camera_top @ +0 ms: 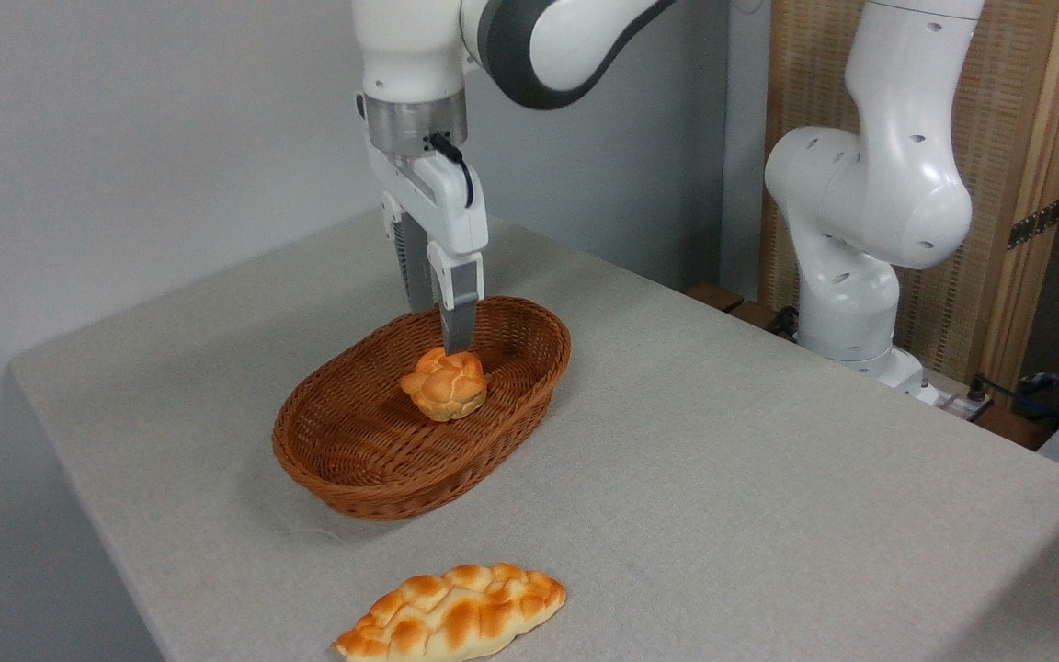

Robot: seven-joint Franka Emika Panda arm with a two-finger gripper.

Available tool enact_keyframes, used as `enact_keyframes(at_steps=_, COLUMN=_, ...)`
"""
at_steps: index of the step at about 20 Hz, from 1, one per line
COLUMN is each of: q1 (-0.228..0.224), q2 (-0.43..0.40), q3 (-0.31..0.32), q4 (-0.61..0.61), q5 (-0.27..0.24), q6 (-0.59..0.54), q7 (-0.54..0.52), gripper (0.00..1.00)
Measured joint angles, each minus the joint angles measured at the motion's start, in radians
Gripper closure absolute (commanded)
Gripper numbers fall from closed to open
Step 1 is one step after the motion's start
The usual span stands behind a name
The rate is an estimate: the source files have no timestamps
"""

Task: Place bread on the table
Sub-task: 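Lower the open gripper down onto the round orange bun in the basket, then close the gripper fingers around the round orange bun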

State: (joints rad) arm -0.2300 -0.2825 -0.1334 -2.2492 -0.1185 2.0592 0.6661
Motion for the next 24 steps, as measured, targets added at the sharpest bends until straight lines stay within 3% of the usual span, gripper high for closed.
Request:
enact_keyframes(at_steps=4, q1=0.000, q2=-0.005, q3=-0.031, q4=-0.059, q5=0.000, q6=0.059, q7=0.019, gripper=0.00)
enact_keyframes(at_steps=16, q1=0.004, q2=-0.009, q3=-0.032, q4=-0.155, q5=0.005, q6=0.211, q7=0.202, gripper=0.00)
enact_keyframes(at_steps=18, q1=0.004, q2=-0.009, q3=-0.032, q4=-0.171, q5=0.005, q6=0.234, q7=0.206, gripper=0.12)
enact_keyframes(at_steps=19, q1=0.004, q2=-0.009, q3=-0.032, q4=-0.176, q5=0.006, q6=0.239, q7=0.207, gripper=0.34)
enact_keyframes(at_steps=20, q1=0.004, q2=-0.010, q3=-0.032, q4=-0.181, q5=0.006, q6=0.244, q7=0.209, gripper=0.44)
enact_keyframes(at_steps=21, q1=0.004, q2=-0.010, q3=-0.032, q4=-0.183, q5=0.006, q6=0.245, q7=0.210, gripper=0.63)
enact_keyframes(at_steps=23, q1=0.004, q2=-0.011, q3=-0.032, q4=-0.185, q5=0.006, q6=0.246, q7=0.211, gripper=0.84)
enact_keyframes(at_steps=24, q1=0.004, q2=-0.012, q3=-0.032, q4=-0.185, q5=0.006, q6=0.246, q7=0.212, gripper=0.87)
